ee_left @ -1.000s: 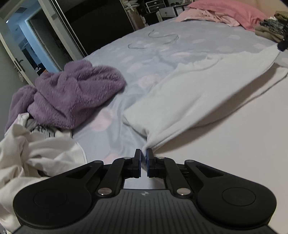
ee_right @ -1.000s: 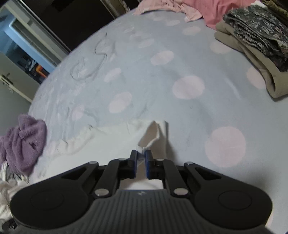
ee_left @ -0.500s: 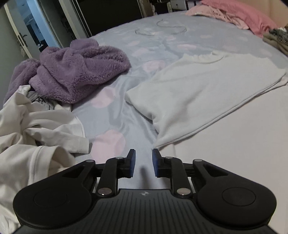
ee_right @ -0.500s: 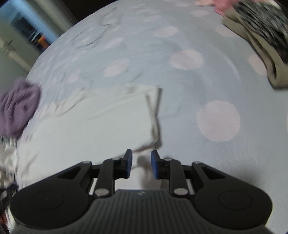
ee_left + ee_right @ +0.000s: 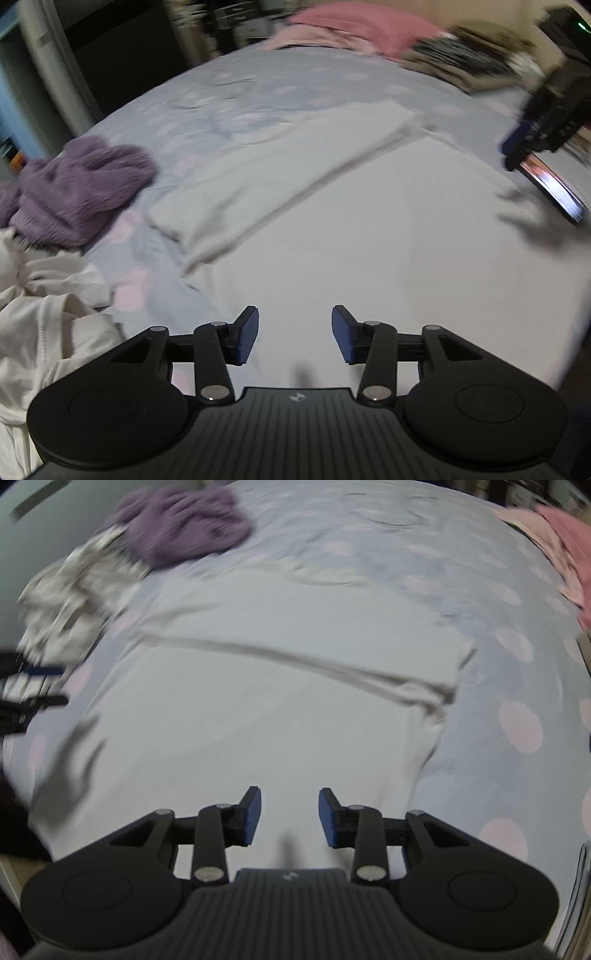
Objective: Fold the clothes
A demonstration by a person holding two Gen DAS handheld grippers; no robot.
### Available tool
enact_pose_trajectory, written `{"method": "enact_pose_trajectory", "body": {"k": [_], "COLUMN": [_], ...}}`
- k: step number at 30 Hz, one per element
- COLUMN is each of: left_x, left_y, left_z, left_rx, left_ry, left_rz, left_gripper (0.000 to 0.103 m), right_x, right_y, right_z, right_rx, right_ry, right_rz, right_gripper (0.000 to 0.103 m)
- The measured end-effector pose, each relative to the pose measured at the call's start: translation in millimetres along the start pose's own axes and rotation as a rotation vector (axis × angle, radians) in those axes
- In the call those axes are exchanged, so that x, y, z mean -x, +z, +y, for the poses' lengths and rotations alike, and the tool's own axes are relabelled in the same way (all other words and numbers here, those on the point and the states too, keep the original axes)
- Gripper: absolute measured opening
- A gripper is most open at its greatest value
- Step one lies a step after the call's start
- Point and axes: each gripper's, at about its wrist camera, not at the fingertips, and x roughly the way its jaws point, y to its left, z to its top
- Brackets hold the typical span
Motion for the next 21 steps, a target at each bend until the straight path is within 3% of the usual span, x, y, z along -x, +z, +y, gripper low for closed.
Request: {"method": "enact_pose_trajectory", "body": {"k": [7, 11, 14, 21], "left_x": [21.6, 25.4, 22.8, 5.2], "left_y": [-35.5, -63.6, -85.6, -124.2], "left_z": [-63.3, -98.5, -120.8, -155.8], "left_rx": [-0.204, -0.367, -0.495, -0.716], "left_ry": [-0.093, -0.126, -0.144, -0.063], "left_rz": [0.048, 0.089, 0.136, 0.216], "left_gripper": [0.045, 0.051, 0.051, 0.051], "right_x": [3.4, -4.5, -11.9, -24.2], "right_y": [-70.7, -111.4, -134.2, -164.9], "right_z": [81.8, 115.2, 126.4, 140.4], "right_rx": [0.355, 0.561, 0.647, 0.816], "right_ry": [-0.031, -0.026, -0.054, -0.178], "right_rz": [0.044, 0.131, 0.198, 0.254], "right_gripper": [0.037, 0.037, 0.037, 0.038]}}
